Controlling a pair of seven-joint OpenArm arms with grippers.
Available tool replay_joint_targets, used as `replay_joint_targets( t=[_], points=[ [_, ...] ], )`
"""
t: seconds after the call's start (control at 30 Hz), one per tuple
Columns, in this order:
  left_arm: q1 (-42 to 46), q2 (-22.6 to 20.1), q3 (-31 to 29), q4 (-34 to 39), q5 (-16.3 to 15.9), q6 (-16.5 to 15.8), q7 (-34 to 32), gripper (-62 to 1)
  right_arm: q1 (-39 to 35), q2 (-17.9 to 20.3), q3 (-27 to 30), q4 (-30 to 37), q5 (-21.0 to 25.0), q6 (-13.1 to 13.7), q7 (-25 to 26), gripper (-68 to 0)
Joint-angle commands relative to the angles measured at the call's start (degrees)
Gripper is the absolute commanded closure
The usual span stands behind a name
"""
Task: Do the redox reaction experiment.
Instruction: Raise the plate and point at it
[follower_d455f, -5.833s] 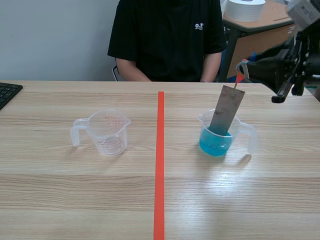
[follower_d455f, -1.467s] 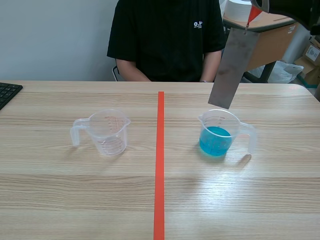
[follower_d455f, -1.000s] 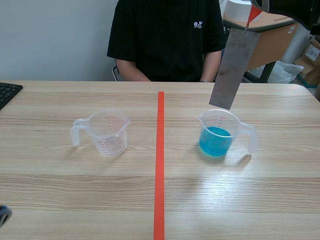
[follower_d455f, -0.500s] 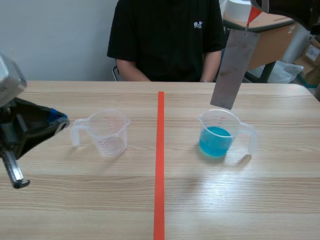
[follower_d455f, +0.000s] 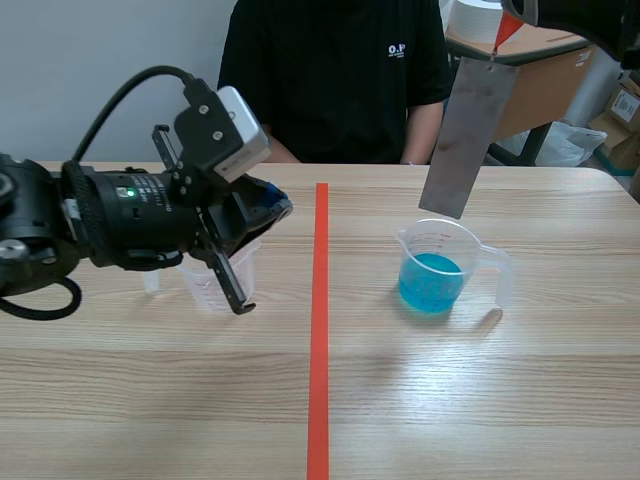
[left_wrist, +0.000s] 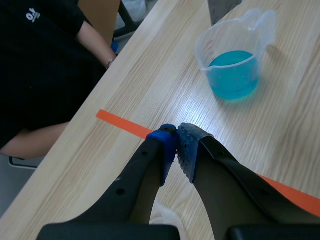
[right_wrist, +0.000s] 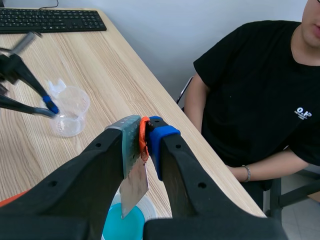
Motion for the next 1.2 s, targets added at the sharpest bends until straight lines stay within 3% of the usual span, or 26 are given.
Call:
replay_joint_targets(
  t=[0.0, 0.17, 0.5, 0.83, 1.17],
  points=[
    [-1.4, 1.6, 0.0, -1.2, 0.5, 0.3, -2.1, -4.9, 0.7, 0.9, 1.4, 0.5, 0.9, 0.3, 0.6, -1.7],
    [-5.5, 7.9, 2.0, -8.2, 3.5, -0.5, -2.9, -4.9, 0.7, 0.9, 1.4, 0.5, 0.9, 0.3, 0.6, -1.7],
    [-11.6, 16.0, 5.5, -18.3, 5.1, -1.2, -3.5, -4.9, 0.7, 0.9, 1.4, 0.5, 0.9, 0.3, 0.6, -1.7],
    [-15.1, 20.8, 6.2, -26.3, 6.6, -1.2, -5.3, -4.9, 0.7, 0.9, 1.4, 0.5, 1.0, 0.3, 0.6, -1.7],
    [-15.3, 22.7, 6.6, -26.9, 7.1, -1.2, -5.3, -4.9, 0.7, 0.9, 1.4, 0.5, 1.1, 0.3, 0.6, -1.7]
  ],
)
